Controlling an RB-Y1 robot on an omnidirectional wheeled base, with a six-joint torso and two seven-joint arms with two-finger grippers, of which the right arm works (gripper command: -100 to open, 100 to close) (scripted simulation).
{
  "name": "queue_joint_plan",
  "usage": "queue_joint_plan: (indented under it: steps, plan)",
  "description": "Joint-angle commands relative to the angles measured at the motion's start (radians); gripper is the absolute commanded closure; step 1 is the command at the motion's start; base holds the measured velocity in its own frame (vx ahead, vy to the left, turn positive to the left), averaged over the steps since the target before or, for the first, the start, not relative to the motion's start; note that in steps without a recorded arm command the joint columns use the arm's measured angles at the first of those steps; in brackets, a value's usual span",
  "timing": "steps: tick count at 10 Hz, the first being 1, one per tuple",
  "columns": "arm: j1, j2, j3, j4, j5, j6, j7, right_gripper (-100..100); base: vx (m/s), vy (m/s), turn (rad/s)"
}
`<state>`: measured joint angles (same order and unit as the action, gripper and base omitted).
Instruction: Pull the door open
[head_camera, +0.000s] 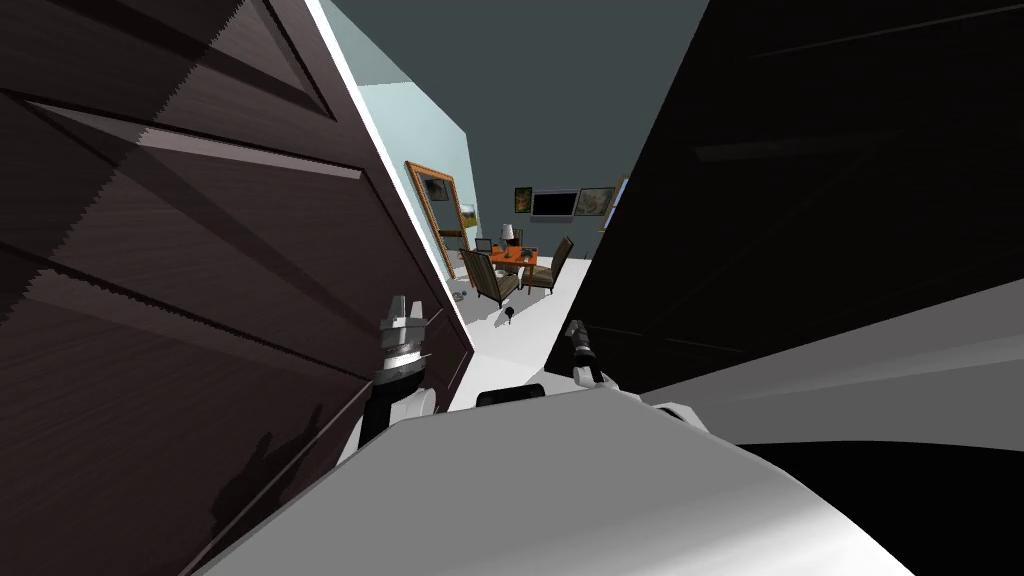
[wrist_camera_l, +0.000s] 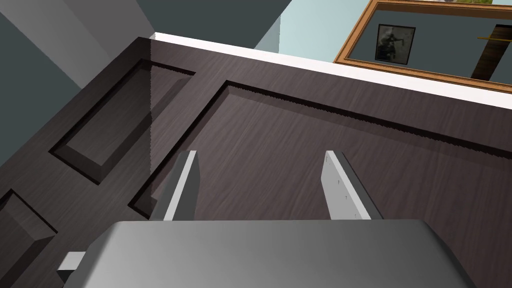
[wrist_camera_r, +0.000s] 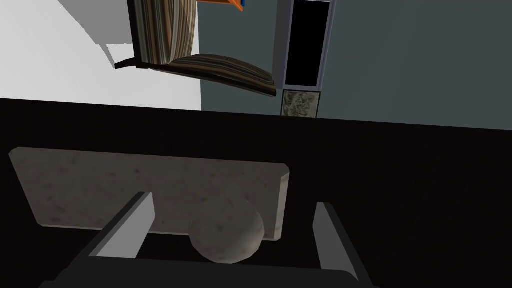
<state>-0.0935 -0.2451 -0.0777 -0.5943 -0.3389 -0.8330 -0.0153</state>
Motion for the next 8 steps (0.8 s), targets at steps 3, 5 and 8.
queue_joint_plan:
  steps: [3, 5, 8]
  plan:
    - [-0.001, -0.001, -0.001, -0.004, 0.0, 0.005, 0.001, 100, -0.01, 0.001, 0.006]
    - [-0.001, -0.001, -0.001, -0.004, 0.0, 0.005, 0.001, 100, 0.0, 0.0, 0.0]
    - [0.006, -0.01, 0.02, -0.006, 0.012, 0.001, -0.02, 100, -0.113, -0.009, 0.064]
